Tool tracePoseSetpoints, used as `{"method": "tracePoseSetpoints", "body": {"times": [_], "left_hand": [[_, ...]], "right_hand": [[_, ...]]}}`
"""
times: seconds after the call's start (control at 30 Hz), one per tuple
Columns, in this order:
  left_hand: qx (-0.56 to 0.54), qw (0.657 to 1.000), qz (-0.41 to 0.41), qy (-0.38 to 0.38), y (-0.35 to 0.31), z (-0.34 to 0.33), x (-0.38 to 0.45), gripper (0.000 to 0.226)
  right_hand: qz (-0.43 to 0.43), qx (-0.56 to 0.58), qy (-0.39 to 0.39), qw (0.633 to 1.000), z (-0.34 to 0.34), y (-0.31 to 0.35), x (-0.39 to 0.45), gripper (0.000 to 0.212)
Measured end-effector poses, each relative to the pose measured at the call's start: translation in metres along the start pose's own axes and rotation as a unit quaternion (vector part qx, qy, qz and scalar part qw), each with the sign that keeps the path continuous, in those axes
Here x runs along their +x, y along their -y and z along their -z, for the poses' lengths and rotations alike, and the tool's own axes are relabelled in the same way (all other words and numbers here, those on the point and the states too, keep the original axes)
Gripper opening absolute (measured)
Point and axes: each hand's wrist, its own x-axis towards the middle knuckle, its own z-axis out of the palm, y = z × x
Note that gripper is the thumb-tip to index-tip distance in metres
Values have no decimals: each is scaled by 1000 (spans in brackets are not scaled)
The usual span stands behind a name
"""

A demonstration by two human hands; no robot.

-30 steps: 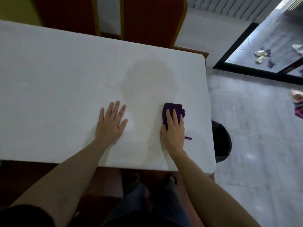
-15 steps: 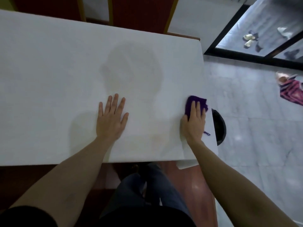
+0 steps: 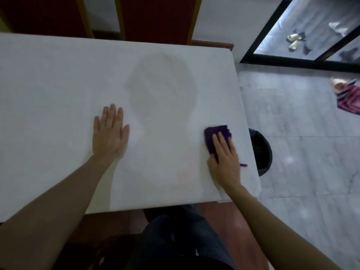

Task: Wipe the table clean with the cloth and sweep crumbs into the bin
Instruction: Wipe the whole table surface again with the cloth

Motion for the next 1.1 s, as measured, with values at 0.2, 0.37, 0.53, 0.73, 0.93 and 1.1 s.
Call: {"method": "tracePoseSetpoints", "body": {"times": [0.2, 0.37, 0.53, 0.73, 0.93, 1.1], "left_hand": [[39, 999, -7, -26, 8, -7, 5, 64], [40, 999, -2, -22, 8, -4, 7, 65], [38, 999, 3, -12, 11, -5, 5, 64], [40, 999, 7, -12, 10, -4, 8, 64], [44, 999, 27, -14, 10, -5, 8, 67], [57, 998, 38, -7, 12, -5, 8, 69]], "right_hand": [[-83, 6, -36, 996, 6, 22, 138, 62], [41, 1, 23, 999, -29, 115, 177, 63], [225, 5, 87, 970, -44, 127, 114, 62], [196, -1, 36, 980, -10, 30, 139, 61], [35, 5, -3, 999, 2, 55, 257, 61], [113, -1, 33, 993, -30, 141, 275, 60]]}}
